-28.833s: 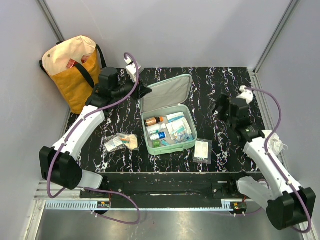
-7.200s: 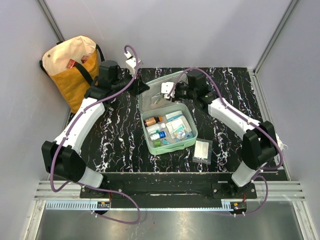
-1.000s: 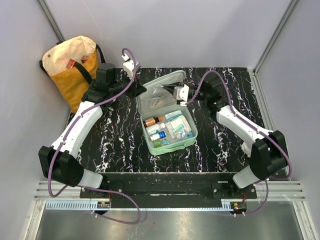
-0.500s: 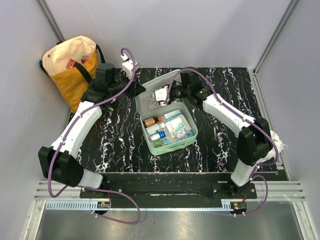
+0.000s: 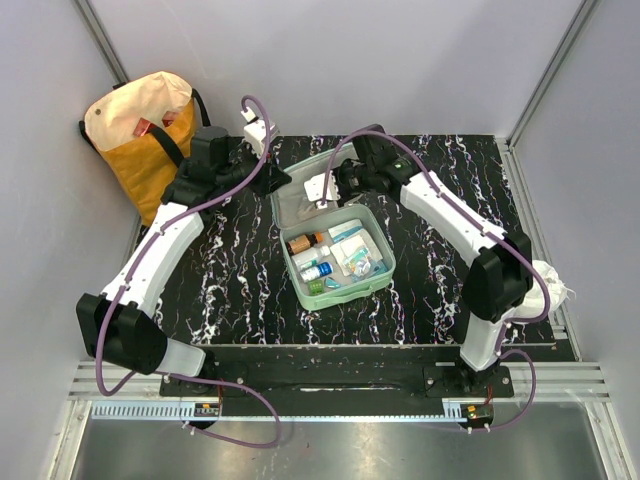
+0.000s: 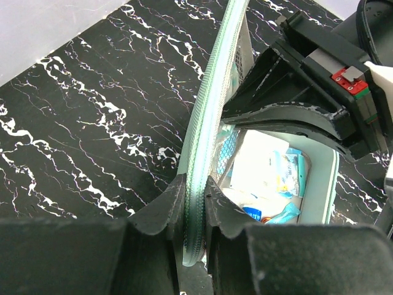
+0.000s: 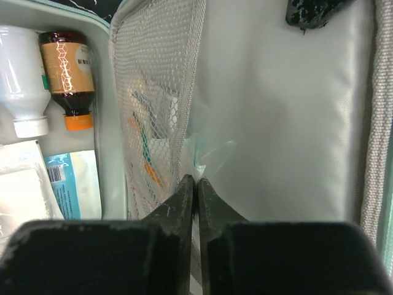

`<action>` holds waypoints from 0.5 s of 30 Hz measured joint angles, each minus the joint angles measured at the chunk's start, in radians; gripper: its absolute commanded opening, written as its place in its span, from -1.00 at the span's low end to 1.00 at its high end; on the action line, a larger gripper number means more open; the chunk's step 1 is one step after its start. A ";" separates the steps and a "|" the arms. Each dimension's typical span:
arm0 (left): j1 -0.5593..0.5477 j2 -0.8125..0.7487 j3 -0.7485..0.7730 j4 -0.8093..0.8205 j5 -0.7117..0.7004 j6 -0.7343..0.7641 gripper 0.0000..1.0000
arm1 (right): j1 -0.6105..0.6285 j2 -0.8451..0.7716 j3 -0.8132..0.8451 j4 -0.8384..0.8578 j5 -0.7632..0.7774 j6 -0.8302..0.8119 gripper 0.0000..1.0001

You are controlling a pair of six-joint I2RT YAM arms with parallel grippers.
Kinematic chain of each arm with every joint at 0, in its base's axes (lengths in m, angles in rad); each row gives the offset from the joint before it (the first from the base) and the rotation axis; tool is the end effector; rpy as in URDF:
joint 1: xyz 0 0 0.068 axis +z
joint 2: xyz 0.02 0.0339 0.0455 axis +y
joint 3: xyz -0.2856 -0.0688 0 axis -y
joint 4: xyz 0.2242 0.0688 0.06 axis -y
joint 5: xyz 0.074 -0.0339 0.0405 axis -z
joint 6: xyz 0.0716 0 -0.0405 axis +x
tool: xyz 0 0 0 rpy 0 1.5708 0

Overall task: Organize the medicine kit
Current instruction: Place the medical item at the medicine box.

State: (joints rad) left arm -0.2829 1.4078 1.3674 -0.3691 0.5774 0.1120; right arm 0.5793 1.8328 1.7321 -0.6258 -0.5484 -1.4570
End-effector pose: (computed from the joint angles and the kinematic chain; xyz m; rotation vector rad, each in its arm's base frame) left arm 0.2993 -0.1277 0.3929 0.7494 1.8237 -0.6810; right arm 0.3344 0.2634 0.3368 -1.9813 0.9014 0.1377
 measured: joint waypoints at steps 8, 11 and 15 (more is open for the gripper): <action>0.000 -0.006 -0.002 -0.006 -0.002 0.000 -0.80 | 0.002 -0.037 -0.124 0.198 0.061 0.079 0.10; 0.005 -0.008 -0.002 -0.005 -0.005 -0.001 -0.80 | 0.005 -0.090 -0.243 0.383 0.060 0.162 0.18; 0.010 -0.008 -0.002 -0.006 -0.006 -0.001 -0.81 | 0.005 -0.143 -0.297 0.539 0.059 0.247 0.14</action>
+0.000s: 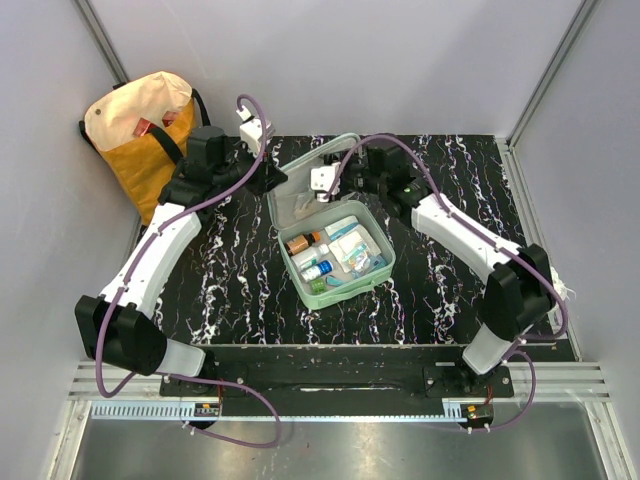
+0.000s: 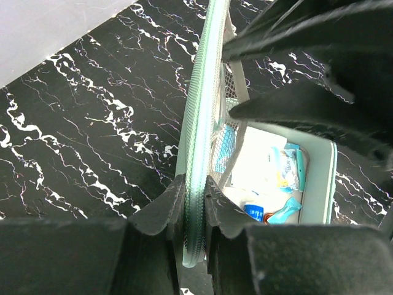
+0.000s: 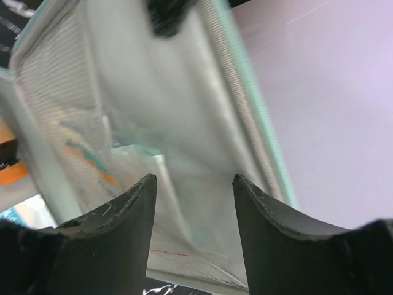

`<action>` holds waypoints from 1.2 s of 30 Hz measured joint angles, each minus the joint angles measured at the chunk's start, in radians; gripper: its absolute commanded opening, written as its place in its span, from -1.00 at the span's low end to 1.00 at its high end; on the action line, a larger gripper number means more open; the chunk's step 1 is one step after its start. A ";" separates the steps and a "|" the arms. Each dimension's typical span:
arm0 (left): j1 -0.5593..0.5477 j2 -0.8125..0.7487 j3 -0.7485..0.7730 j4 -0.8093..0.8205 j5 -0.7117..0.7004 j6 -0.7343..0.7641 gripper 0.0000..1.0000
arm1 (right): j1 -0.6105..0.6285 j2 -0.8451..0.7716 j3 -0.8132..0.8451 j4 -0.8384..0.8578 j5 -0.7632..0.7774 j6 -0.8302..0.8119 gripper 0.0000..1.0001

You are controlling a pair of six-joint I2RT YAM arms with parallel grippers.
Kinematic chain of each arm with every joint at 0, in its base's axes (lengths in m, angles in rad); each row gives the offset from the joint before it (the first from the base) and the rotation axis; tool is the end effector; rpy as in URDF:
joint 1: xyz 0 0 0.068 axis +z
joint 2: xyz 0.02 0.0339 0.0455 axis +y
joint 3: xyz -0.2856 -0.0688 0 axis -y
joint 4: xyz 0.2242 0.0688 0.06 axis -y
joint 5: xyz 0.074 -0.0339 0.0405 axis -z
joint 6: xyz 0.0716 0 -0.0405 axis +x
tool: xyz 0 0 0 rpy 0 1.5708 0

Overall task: Organize the medicine kit
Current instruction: Place the medical item at the medicine box.

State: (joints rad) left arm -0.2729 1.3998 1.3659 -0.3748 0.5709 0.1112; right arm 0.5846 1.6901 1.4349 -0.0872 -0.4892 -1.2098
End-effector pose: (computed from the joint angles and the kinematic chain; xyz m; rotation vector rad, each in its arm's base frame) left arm 0.2984 -0.1237 0.3939 0.7353 1.8280 -0.6685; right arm 0.3278 0.2573 0.3525 -1.6433 0.8964 0.0380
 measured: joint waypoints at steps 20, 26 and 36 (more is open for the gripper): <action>0.000 -0.005 0.000 -0.007 0.001 0.000 -0.81 | 0.000 -0.102 -0.190 0.249 -0.016 0.184 -1.00; 0.000 -0.005 0.000 -0.008 0.004 0.000 -0.81 | -0.003 -0.100 -0.188 0.236 -0.036 0.185 -1.00; 0.000 -0.011 -0.008 -0.005 0.010 0.001 -0.81 | -0.010 0.017 -0.050 0.129 -0.047 0.167 -1.00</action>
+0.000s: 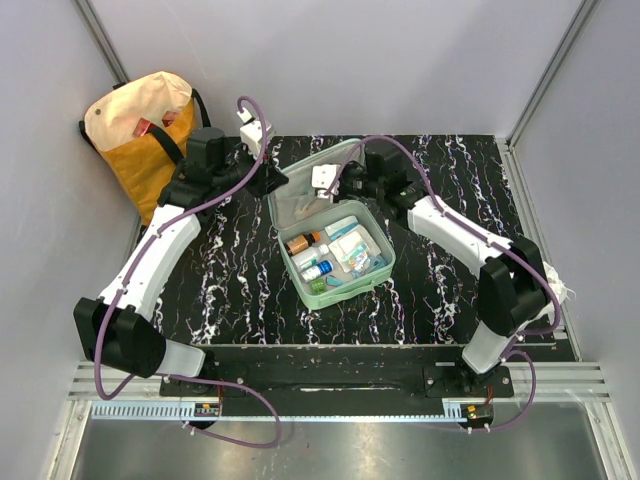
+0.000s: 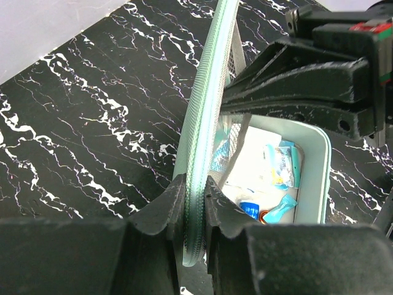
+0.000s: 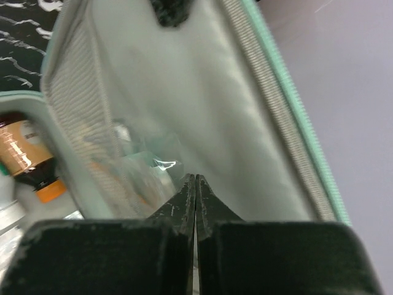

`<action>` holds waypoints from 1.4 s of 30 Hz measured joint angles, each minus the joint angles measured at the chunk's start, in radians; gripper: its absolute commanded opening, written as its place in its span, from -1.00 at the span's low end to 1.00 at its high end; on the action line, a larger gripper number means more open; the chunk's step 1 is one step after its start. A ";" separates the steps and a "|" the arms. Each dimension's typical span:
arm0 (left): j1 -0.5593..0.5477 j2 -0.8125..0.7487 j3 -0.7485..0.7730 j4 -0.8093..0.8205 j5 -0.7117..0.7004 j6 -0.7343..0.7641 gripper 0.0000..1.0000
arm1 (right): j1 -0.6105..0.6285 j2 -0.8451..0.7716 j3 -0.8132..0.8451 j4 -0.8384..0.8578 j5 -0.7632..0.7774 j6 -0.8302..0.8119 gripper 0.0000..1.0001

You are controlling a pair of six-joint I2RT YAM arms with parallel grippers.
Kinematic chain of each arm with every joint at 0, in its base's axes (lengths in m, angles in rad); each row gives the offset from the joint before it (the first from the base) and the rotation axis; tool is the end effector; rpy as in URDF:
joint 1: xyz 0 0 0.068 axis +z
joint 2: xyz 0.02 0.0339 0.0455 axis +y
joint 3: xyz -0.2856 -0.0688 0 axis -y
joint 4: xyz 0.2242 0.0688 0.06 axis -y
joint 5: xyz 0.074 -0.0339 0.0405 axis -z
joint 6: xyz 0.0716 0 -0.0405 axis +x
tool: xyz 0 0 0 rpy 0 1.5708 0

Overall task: Organize the medicine kit
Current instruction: Place the medical item at the medicine box.

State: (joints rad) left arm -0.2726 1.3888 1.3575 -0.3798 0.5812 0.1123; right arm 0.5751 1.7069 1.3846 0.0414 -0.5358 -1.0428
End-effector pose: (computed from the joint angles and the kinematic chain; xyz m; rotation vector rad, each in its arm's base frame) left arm 0.2947 -0.1232 0.3939 0.7421 1.8267 -0.6783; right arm 0.3331 0.2595 0.3448 -1.5391 0.9611 0.1647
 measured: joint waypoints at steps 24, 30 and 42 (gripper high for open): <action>0.003 -0.002 -0.006 0.007 0.006 0.000 -0.81 | 0.000 -0.013 -0.055 0.106 0.081 0.021 -0.99; 0.003 -0.002 -0.006 0.007 0.007 -0.003 -0.79 | -0.002 -0.189 -0.209 0.270 0.104 0.081 -0.50; 0.003 -0.003 -0.020 -0.011 0.213 -0.037 -0.29 | -0.014 -0.446 -0.505 0.522 0.731 0.523 0.40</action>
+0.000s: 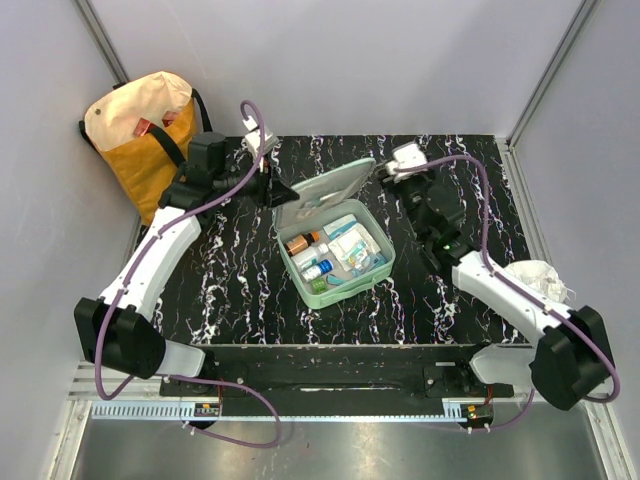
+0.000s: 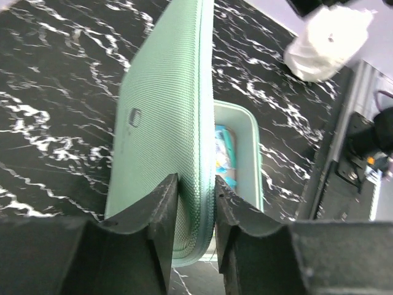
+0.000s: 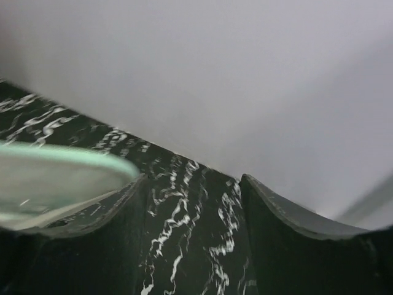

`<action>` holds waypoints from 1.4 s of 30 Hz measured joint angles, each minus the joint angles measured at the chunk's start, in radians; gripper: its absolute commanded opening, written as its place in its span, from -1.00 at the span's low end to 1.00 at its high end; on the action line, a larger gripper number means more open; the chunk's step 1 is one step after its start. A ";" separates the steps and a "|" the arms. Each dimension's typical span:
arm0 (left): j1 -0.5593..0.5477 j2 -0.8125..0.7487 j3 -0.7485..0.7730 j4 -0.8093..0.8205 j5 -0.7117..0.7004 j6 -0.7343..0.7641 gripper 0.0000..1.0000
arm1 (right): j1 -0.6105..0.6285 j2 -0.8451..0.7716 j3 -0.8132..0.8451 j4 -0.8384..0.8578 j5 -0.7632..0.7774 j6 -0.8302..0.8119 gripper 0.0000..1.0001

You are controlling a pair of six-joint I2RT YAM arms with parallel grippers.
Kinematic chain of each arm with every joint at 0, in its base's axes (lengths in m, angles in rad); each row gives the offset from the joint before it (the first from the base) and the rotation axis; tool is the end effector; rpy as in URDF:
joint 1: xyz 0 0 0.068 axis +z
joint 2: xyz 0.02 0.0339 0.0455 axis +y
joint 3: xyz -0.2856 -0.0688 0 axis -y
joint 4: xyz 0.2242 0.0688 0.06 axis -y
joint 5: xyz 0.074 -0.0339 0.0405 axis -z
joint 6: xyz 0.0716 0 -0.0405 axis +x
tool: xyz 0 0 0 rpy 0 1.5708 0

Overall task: Organize the medicine kit
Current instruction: Place the medical item at the medicine box, then close the lid of the medicine box, then adjust the medicine box at the center of the board.

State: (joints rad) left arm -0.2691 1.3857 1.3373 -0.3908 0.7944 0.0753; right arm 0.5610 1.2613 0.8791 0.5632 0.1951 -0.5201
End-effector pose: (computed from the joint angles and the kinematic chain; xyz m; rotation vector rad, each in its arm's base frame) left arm 0.2820 -0.1308 0.3905 0.8311 1.8000 -0.9176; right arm 0.2659 0.1507 0.3835 -0.5731 1.2708 -0.1015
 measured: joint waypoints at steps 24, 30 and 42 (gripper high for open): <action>-0.057 -0.175 -0.183 -0.053 -0.190 -0.145 0.82 | -0.113 -0.166 0.007 -0.791 0.114 1.067 0.44; -0.033 0.164 -0.021 0.034 -0.257 -0.200 0.83 | -0.114 -0.174 -0.113 -0.871 -0.148 1.310 0.56; -0.017 0.480 0.103 0.150 -0.154 -0.217 0.79 | -0.114 -0.110 -0.263 -0.760 -0.388 1.549 0.86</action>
State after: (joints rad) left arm -0.2859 1.8656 1.4399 -0.2413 0.6407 -0.1421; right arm 0.4469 1.1515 0.6159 -0.1967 -0.1925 1.0290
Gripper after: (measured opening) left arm 0.903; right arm 0.914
